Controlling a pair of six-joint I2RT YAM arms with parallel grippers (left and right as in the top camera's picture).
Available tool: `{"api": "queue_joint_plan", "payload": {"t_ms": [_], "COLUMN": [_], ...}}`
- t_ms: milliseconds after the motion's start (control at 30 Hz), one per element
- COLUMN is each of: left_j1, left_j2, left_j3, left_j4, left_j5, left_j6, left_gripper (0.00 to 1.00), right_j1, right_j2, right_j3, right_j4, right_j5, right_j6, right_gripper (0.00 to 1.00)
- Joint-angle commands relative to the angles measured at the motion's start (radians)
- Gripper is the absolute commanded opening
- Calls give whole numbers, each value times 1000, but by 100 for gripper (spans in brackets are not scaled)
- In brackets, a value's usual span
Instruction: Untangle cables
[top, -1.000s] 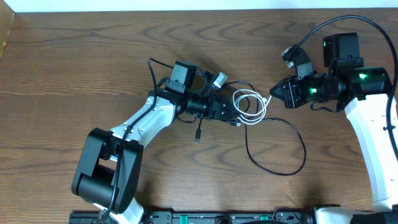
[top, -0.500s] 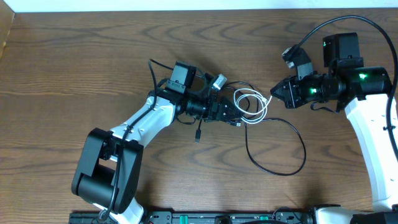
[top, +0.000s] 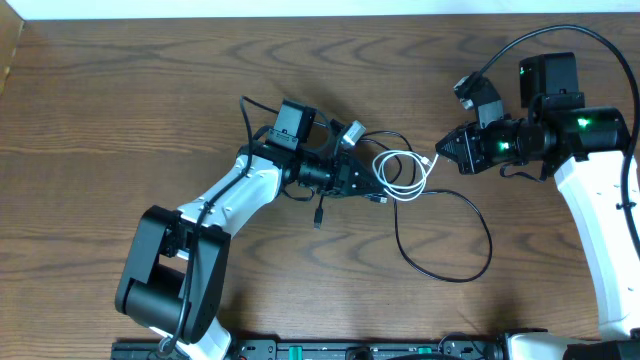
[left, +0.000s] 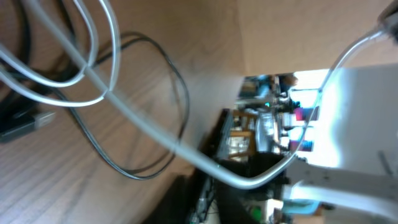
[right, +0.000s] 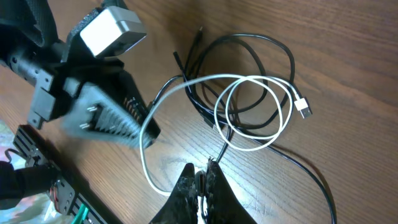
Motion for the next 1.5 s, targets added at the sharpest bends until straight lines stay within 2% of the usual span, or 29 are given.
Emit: {"api": "queue_joint_plan", "payload": {"t_ms": [0,133,233,500,600,667,867,933,967,1100,1233,1267,1333,1467], "left_j1": [21,40,47,38,18,4,-31,-51,-58,-84,-80,-79,-70,-2], "left_j2": [-24,-24,-24,-24,-24,-24,-24,-24,-24,-24,-24,-24,-24,-24], "left_j3": [3,3,3,3,2,3,3,2,2,2,2,2,2,2], "left_j4": [0,1,4,3,1,42,99,98,98,98,97,93,55,-100], "left_j5": [153,237,241,48,-61,-109,-283,-352,-375,-521,-544,-550,-591,-714], "left_j6": [-61,-116,-129,-264,-467,-542,-644,-645,-645,-640,-598,-562,-443,-325], "left_gripper": [55,61,63,64,64,64,63,62,61,35,19,10,7,7], "right_j1": [5,5,5,5,5,5,5,5,5,5,5,4,-3,-58], "right_j2": [-12,-12,-12,-12,-12,-12,-12,-12,-12,-12,-12,-12,-12,-12], "right_j3": [5,5,5,5,5,5,5,5,5,5,5,5,5,5], "right_j4": [-2,-3,-5,-8,-8,-8,-8,-8,-8,-10,-9,-10,-10,-28], "right_j5": [-6,-6,-6,-7,-7,-7,-7,-7,-7,-7,-2,11,92,151], "right_j6": [-14,-14,-14,-14,-14,-14,-14,-14,-14,-14,-14,-6,60,119], "right_gripper": [1,1,1,1,1,1,1,1,1,1,1,1,1,1]}}
